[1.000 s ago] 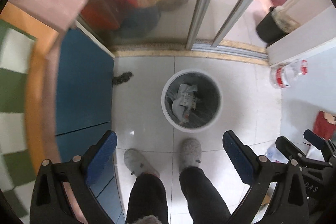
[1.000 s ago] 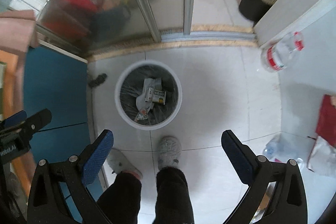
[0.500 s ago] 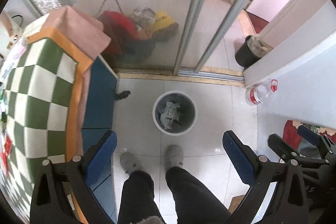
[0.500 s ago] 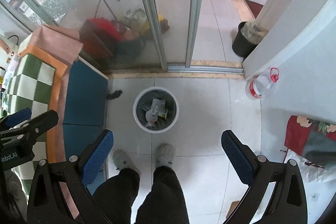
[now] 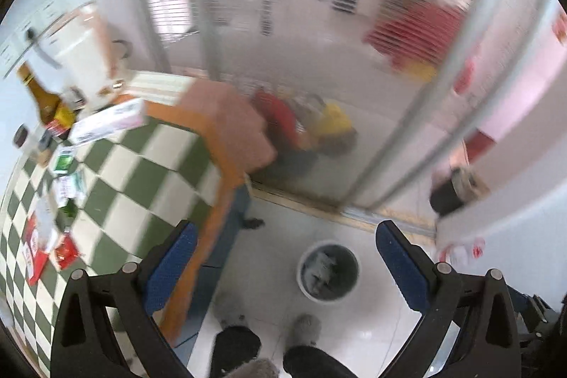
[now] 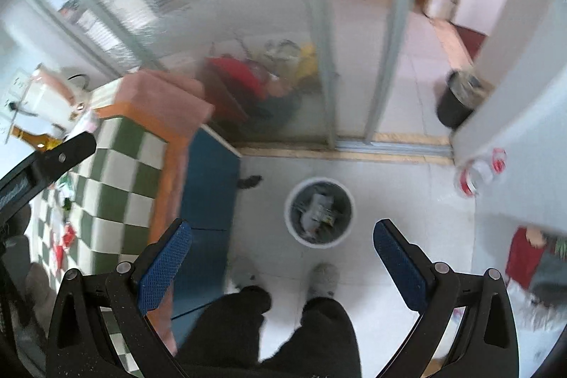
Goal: Collect trash
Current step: 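Grasp the red wrapper with the left tool while the right tool grasps a small green scrap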
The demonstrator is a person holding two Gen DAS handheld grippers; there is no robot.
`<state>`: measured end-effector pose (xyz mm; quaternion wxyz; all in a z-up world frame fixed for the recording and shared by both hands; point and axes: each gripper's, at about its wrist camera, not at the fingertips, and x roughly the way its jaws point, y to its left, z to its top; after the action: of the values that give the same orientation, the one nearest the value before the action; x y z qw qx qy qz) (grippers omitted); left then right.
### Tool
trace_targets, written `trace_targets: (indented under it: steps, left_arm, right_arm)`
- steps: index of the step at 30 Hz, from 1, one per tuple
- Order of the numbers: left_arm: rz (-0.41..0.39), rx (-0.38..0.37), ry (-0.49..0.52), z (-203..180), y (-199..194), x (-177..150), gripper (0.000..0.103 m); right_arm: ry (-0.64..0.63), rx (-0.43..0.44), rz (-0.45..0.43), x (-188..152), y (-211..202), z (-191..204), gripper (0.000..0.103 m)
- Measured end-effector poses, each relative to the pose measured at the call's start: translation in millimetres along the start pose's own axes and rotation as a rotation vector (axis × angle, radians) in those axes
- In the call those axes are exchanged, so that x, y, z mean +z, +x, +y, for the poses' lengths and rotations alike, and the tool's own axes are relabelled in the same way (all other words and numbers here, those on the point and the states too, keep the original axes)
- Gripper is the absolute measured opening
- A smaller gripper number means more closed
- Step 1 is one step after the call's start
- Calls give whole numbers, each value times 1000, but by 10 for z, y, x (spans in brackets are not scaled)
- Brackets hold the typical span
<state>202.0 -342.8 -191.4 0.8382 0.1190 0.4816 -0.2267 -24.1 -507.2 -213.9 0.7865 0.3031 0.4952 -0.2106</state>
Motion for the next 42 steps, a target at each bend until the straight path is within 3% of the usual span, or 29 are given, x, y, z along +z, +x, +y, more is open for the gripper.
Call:
trace_targets:
  steps: [4, 8, 10, 13, 16, 17, 19, 20, 21, 22, 25, 27, 29, 32, 37, 39, 42]
  left_arm:
    - [15, 155, -80, 947, 55, 83, 103]
    - [99, 308, -248, 2122, 156, -164, 103]
    - [185, 325, -388, 2796, 296, -423, 102]
    - [263, 300, -559, 3456, 507, -763, 102]
    - [317, 230, -682, 3835, 724, -1018, 98]
    - [325, 221, -700, 3872, 731, -1061, 95]
    - [340, 201, -739, 4012, 860, -1143, 73]
    - [342, 190, -746, 4049, 907, -1165, 69]
    - [323, 205, -732, 4050, 903, -1152, 57]
    - [314, 215, -710, 4024, 900, -1126, 36]
    - [307, 218, -680, 4026, 853, -1199, 29]
    - [298, 261, -673, 4117, 785, -1298, 25]
    - [291, 300, -679, 4223, 700, -1401, 15]
    - [291, 347, -685, 4379, 611, -1555, 15]
    - [278, 345, -688, 4484, 522, -1715, 13]
    - [272, 344, -677, 4490, 508, -1724, 13]
    - [257, 330, -656, 4427, 454, -1695, 12]
  right_arm:
    - [-100, 39, 9, 288, 140, 829, 103]
    - [-208, 97, 43, 449, 428, 1740, 103]
    - [-258, 123, 76, 475, 643, 2207, 103]
    - [-323, 168, 129, 466, 997, 2875, 103]
    - [-392, 200, 185, 419, 1339, 3477, 103]
    - [-410, 205, 198, 384, 1405, 3591, 103]
    - [-460, 226, 227, 323, 1580, 3951, 103]
    - [-475, 235, 235, 291, 1654, 4084, 103]
    - [-492, 257, 247, 262, 1722, 4242, 103]
    - [-508, 279, 260, 229, 1788, 4399, 101]
    - [-539, 336, 305, 132, 1963, 4783, 86]
    - [-547, 361, 333, 56, 2076, 5020, 72]
    - [-562, 375, 352, -33, 2194, 5247, 65]
    - [-584, 381, 369, -160, 2381, 5532, 57]
    - [-599, 344, 393, -305, 2721, 5839, 41]
    - [-613, 332, 394, -360, 2815, 5911, 16]
    - [-625, 338, 359, -385, 2767, 5892, 15]
